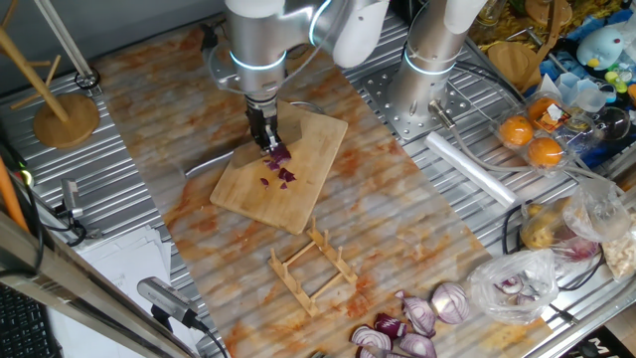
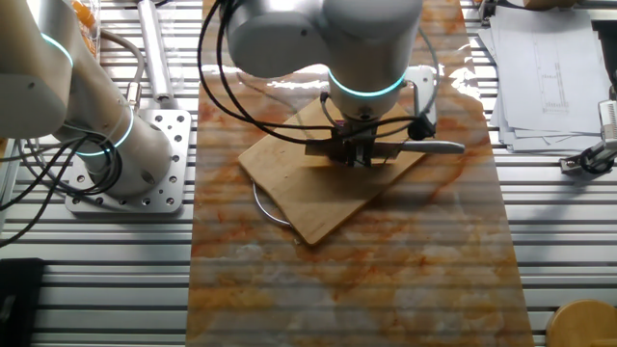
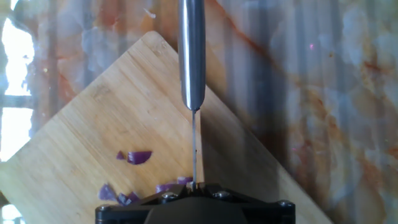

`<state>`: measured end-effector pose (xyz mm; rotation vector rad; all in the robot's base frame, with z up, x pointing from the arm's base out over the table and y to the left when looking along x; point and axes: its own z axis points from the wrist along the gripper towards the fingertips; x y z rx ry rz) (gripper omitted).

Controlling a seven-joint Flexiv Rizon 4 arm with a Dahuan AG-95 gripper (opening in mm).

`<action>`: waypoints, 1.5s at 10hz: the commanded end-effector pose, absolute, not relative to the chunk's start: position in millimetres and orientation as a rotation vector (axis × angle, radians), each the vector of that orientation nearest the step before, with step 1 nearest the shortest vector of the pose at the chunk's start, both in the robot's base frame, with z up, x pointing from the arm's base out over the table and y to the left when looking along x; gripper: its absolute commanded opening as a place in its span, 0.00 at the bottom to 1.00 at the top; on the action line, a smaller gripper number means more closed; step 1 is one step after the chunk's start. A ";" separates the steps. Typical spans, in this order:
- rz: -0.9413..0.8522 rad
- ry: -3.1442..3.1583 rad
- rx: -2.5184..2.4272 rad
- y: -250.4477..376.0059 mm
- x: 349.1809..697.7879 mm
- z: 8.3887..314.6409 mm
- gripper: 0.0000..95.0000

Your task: Chop the onions

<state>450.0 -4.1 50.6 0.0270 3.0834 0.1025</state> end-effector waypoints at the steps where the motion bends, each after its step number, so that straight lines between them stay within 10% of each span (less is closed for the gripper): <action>1: 0.078 3.074 0.033 -5.7 450.2 47.8 0.00; 15: 0.119 3.078 0.054 -3.5 450.8 65.2 0.00</action>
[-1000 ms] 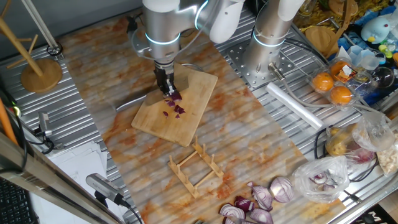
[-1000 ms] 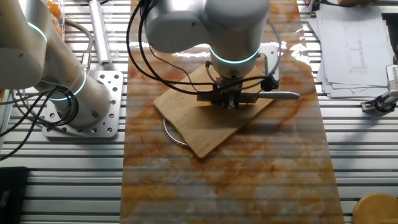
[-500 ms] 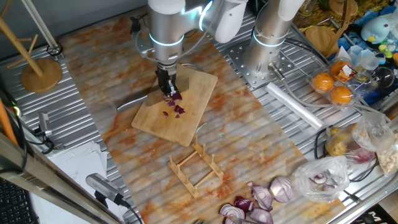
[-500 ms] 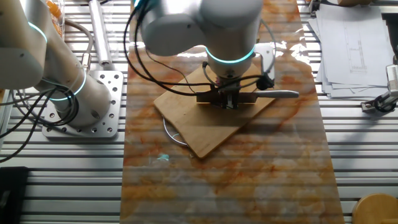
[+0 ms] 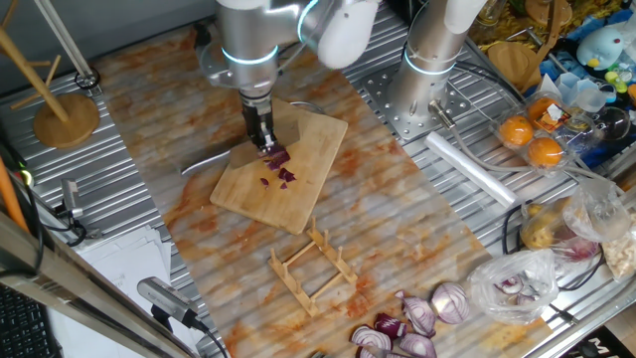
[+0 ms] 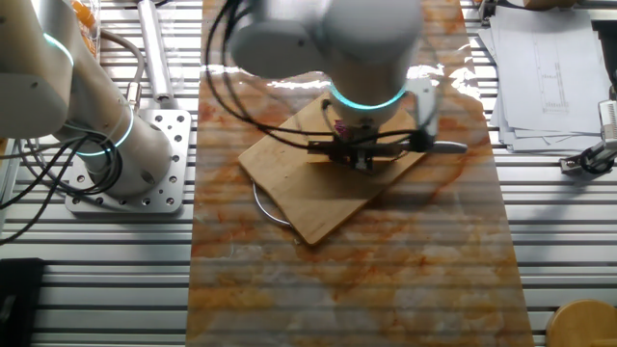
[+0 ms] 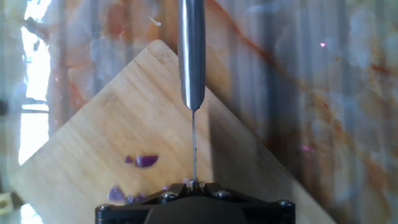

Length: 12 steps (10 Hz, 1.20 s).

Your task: Chop the onions

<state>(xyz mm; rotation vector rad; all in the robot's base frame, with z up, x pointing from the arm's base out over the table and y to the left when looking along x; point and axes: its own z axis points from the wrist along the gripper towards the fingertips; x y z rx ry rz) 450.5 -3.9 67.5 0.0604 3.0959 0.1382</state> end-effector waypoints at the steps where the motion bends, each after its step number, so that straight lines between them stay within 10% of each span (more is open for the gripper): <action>1: 0.118 3.079 0.048 -4.4 450.1 65.6 0.00; 12: 0.107 3.060 0.050 -10.1 447.5 42.8 0.00</action>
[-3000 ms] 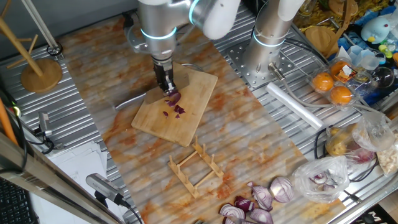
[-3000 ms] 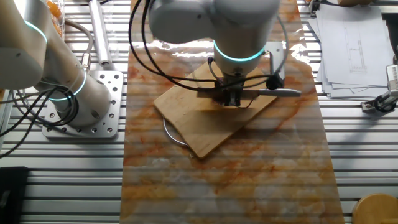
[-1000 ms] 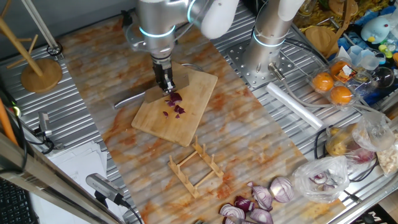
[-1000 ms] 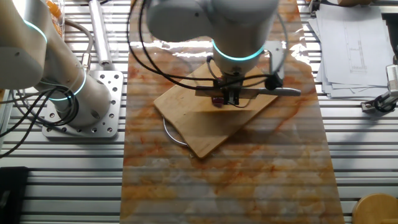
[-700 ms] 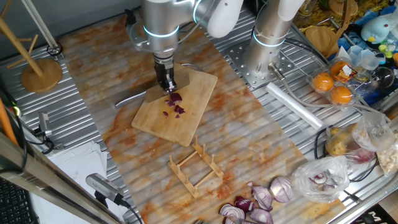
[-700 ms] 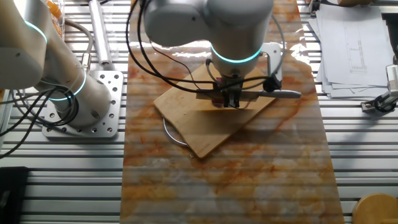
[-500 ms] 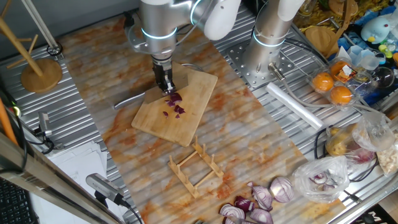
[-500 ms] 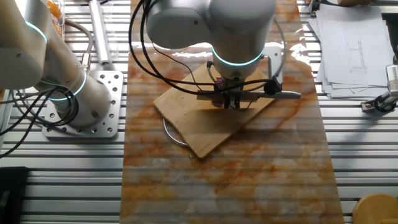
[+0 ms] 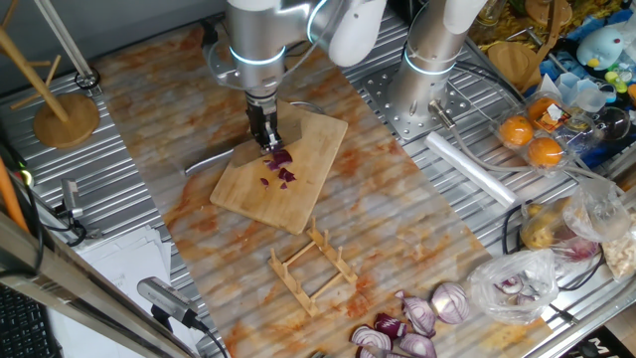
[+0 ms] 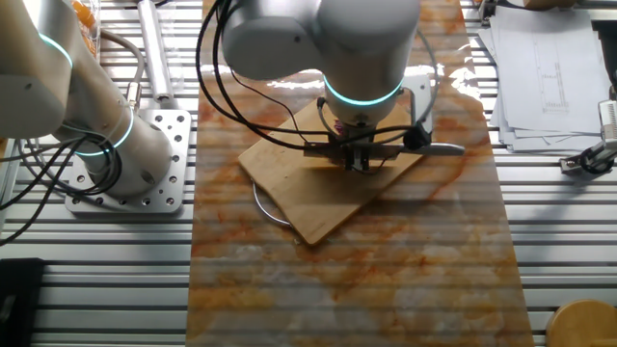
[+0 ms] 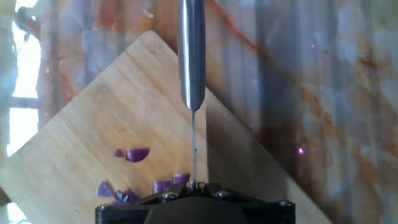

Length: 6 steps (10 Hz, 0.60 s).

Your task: Chop the onions

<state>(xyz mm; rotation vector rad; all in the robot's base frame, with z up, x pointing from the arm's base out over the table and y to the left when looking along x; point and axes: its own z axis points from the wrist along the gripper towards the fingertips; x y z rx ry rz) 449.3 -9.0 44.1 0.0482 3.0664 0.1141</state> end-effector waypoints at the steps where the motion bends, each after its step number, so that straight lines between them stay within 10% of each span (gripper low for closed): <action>1: 0.107 3.054 0.043 -10.2 447.1 40.3 0.00; 6: 0.121 3.068 0.029 -9.2 444.2 60.4 0.00</action>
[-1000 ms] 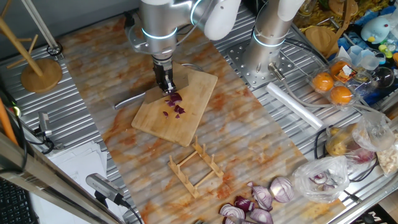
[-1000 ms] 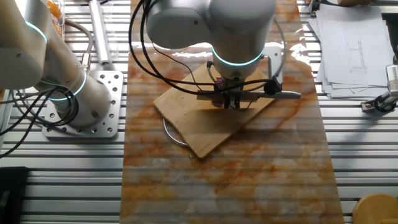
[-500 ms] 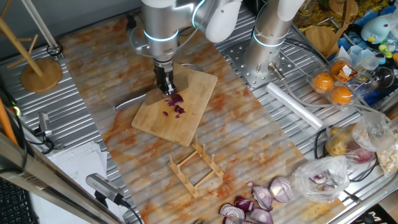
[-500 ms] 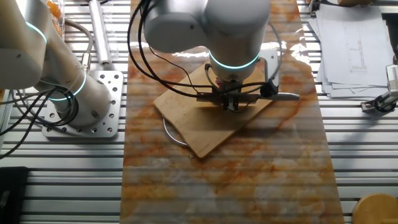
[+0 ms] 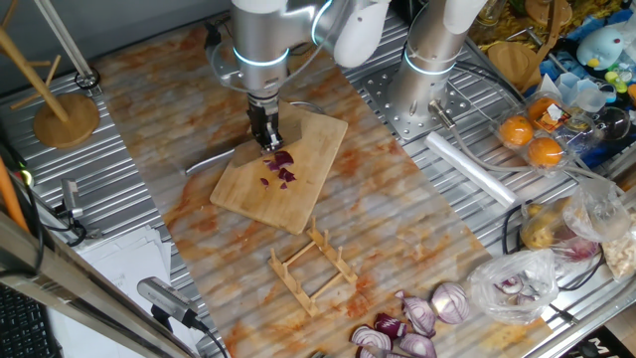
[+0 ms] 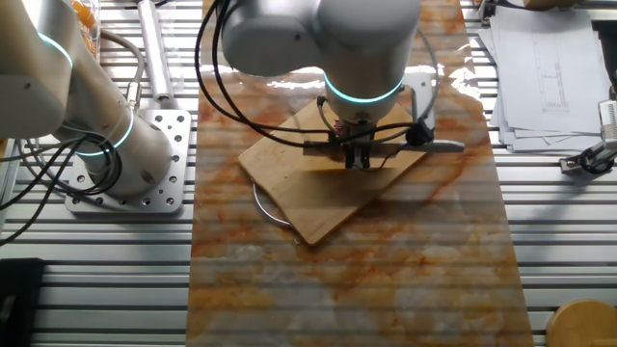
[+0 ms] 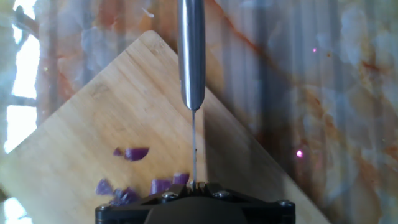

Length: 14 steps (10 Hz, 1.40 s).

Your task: Chop the onions

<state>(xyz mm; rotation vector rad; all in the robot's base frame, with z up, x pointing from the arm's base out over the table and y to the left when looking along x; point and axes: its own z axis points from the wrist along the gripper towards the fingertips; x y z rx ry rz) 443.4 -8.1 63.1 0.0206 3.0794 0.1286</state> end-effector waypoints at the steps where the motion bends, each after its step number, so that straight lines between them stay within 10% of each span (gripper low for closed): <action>1: 0.122 3.069 0.032 -9.1 444.1 61.1 0.00; 14: 0.142 3.076 0.097 5.3 443.5 59.8 0.00</action>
